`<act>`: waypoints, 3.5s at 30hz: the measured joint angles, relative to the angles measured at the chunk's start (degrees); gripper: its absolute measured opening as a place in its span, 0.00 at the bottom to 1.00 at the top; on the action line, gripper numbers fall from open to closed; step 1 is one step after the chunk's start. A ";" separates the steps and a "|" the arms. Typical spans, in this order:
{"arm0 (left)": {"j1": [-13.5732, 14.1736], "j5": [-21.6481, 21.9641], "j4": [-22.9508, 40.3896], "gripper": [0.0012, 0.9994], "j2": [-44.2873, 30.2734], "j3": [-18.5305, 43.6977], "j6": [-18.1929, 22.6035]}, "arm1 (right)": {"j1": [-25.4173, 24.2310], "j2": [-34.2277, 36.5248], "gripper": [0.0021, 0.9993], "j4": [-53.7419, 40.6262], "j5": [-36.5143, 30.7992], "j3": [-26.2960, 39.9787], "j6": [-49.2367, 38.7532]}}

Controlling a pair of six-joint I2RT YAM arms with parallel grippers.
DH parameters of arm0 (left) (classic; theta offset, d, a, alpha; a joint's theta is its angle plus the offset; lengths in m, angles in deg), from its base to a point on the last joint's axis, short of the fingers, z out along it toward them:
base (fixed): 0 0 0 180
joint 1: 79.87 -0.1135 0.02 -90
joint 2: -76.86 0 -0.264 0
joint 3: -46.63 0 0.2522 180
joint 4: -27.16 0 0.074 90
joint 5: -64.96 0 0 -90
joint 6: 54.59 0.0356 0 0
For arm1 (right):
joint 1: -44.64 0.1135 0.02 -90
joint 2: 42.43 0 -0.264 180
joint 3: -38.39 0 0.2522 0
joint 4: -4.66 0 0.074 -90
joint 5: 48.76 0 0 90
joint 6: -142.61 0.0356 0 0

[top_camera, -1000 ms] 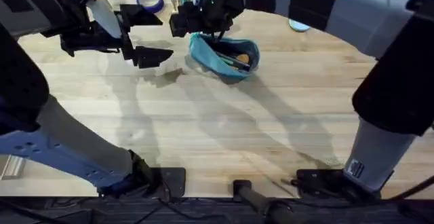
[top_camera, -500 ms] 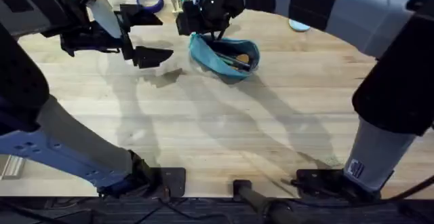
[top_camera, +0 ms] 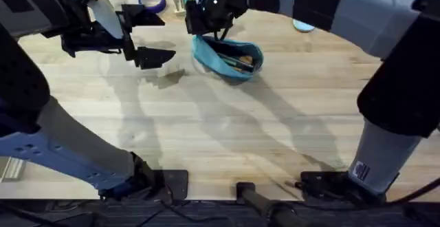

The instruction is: Unzip the bag, pick up the pens from the table one at a time and place them inside, then zip the bag closed.

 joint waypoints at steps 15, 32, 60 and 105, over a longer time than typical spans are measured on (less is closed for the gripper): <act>0.00 0.00 0.00 0.99 0.00 0.00 0.01 | 0.00 0.00 0.03 0.04 0.02 0.01 -6.57; 0.00 0.00 0.00 0.99 0.00 0.00 0.01 | 0.00 -0.89 0.03 -0.68 1.60 0.08 -9.45; 4.48 0.00 -5.84 0.99 0.00 0.00 -0.01 | -0.04 -1.01 0.03 -0.84 2.02 0.08 -10.29; 13.25 -9.25 -20.74 0.04 -11.82 0.00 -9.83 | -0.09 -1.03 0.03 -1.09 2.19 0.08 -10.31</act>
